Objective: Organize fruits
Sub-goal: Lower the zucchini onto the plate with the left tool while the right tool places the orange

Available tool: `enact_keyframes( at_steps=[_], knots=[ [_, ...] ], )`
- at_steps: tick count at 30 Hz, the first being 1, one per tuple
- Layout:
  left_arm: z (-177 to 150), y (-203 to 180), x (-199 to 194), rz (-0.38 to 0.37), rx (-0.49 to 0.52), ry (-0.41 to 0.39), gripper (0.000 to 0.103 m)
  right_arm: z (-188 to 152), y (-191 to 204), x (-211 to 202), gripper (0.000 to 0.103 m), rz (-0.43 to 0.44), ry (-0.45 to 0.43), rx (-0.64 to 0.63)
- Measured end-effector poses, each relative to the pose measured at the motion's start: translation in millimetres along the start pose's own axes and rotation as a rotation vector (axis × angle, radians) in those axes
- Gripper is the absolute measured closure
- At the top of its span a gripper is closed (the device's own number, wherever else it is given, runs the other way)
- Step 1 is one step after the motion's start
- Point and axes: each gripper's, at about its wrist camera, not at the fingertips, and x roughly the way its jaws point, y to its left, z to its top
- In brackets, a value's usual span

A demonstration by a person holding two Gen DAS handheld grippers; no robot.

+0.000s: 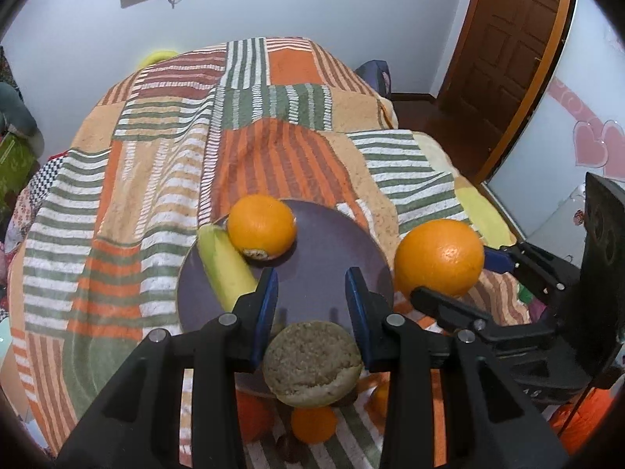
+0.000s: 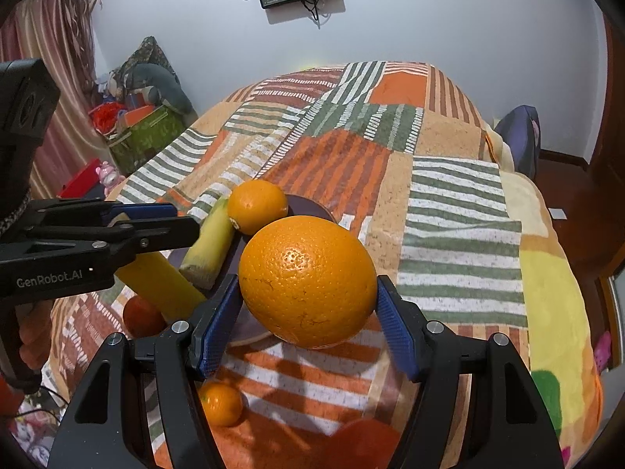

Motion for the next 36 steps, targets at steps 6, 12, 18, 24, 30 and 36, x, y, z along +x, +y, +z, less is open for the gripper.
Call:
enact_keyframes(
  at_steps=[6,12,18,24,30,36],
  knots=[
    [15,-5,6,-0.017,0.029,-0.019,0.068,11,1,8,0.038,-0.010,-0.010,-0.013],
    [18,5,26,-0.035,0.006,0.022,0.067,17,3,21,0.038,-0.014,0.005,-0.028],
    [23,16,32,-0.018,-0.003,0.010,0.067,21,7,40,0.038,-0.008,0.036,-0.047],
    [26,31,44,0.020,-0.018,0.030,0.066,26,15,56,0.038,-0.003,0.067,-0.070],
    [28,43,53,0.044,-0.035,0.033,0.064,30,19,64,0.038,-0.019,0.096,-0.102],
    [25,61,54,0.058,-0.088,0.029,0.050,29,21,75,0.038,-0.018,0.157,-0.106]
  ],
)
